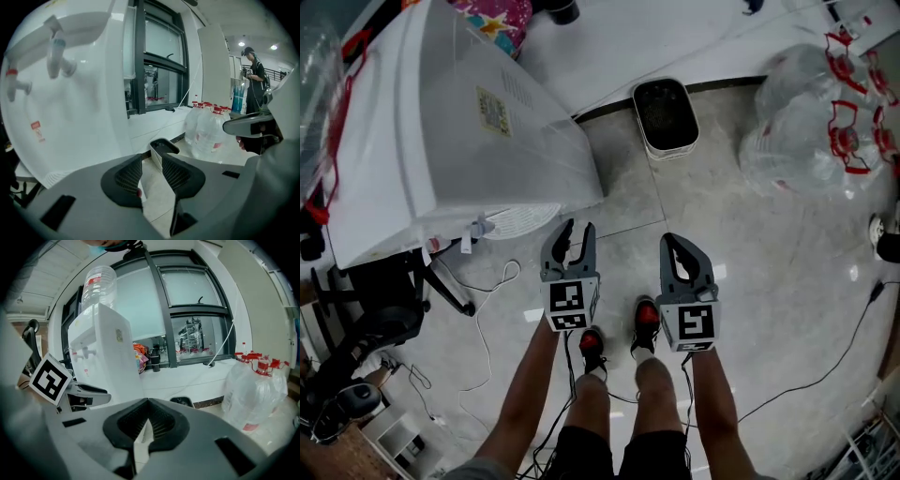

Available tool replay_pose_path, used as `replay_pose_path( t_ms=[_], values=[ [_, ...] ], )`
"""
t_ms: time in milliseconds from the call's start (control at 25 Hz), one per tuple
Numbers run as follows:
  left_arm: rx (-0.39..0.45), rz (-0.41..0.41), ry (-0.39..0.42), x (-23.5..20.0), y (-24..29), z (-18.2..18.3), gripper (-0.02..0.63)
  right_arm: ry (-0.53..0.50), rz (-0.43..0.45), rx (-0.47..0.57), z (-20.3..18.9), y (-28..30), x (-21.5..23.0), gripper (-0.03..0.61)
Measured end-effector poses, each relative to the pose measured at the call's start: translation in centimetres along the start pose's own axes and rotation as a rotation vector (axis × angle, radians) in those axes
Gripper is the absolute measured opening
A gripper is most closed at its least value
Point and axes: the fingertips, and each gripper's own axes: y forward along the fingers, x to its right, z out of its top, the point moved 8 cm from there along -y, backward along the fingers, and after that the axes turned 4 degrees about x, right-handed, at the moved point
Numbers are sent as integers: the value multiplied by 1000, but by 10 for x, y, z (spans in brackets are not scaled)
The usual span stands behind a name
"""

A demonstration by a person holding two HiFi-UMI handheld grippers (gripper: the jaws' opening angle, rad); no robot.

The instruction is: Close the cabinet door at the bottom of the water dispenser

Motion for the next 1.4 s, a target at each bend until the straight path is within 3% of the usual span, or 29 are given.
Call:
replay_pose_path(
  t_ms=[440, 840, 1400],
  values=[
    [76, 30, -33, 11, -92, 114, 150, -33, 10, 68, 125, -57, -10, 17],
    [212, 94, -41, -2, -191, 221, 120, -84, 78, 147, 235, -101, -52, 17],
    [324, 239, -97, -56, -339, 281, 48, -168, 218, 264, 358, -165, -138, 17]
  ],
)
